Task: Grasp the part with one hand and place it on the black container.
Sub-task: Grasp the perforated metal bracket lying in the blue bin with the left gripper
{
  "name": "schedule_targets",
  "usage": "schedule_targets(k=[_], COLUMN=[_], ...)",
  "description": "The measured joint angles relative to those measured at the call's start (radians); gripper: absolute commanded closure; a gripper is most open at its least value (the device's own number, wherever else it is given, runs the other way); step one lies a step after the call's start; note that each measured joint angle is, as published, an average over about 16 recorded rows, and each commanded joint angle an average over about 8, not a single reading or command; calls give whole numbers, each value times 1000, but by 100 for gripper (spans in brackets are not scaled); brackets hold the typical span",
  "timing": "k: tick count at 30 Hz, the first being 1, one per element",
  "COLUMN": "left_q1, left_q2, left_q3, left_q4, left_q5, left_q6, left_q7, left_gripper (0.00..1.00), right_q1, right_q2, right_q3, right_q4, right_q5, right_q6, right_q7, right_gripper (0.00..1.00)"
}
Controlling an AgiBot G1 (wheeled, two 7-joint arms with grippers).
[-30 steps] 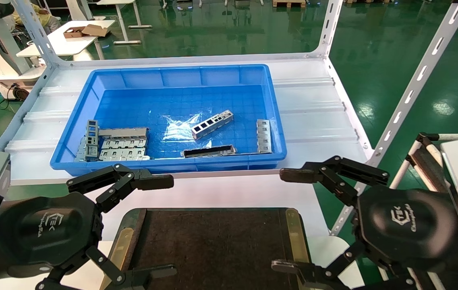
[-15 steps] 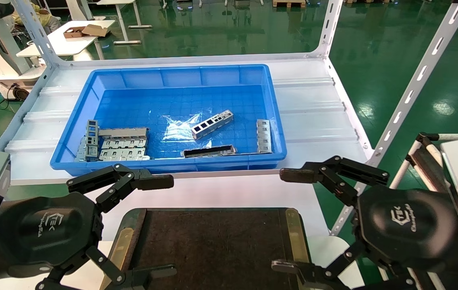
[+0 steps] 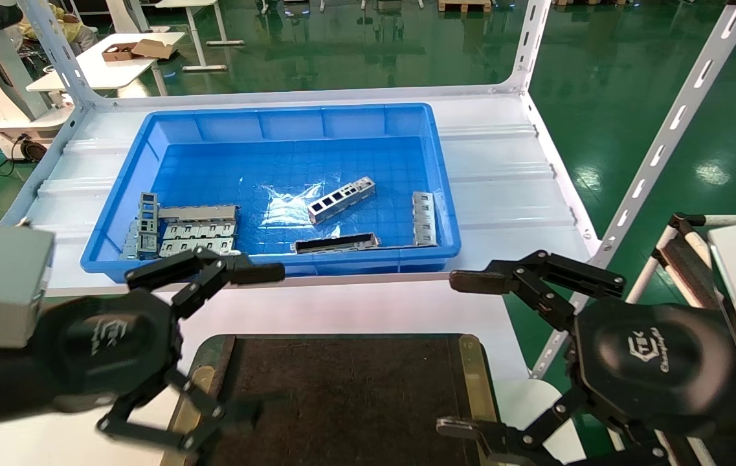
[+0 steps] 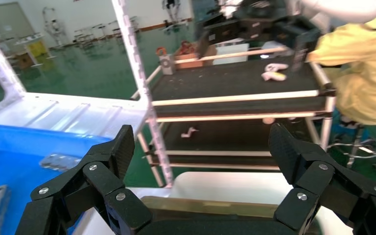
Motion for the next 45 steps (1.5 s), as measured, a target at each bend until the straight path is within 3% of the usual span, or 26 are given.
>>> schedule_targets(k=[17, 32, 45], left_q1=[-187, -394, -498], left_q2=[214, 492, 656], left_q3=[89, 160, 167], left_q4=[249, 712, 1052], left_q5=[225, 413, 453], left_q6=[-173, -426, -613], left_q7=[83, 262, 435], left_gripper=[0, 0, 0], right_q1=[0, 1, 1], right_q2=[1, 1, 1], right_q3=[-1, -2, -3], right_q4=[0, 0, 0], right_q5=[1, 2, 2], right_q6=[1, 1, 1], right_q7=[-1, -1, -2], right_gripper=[0, 0, 0])
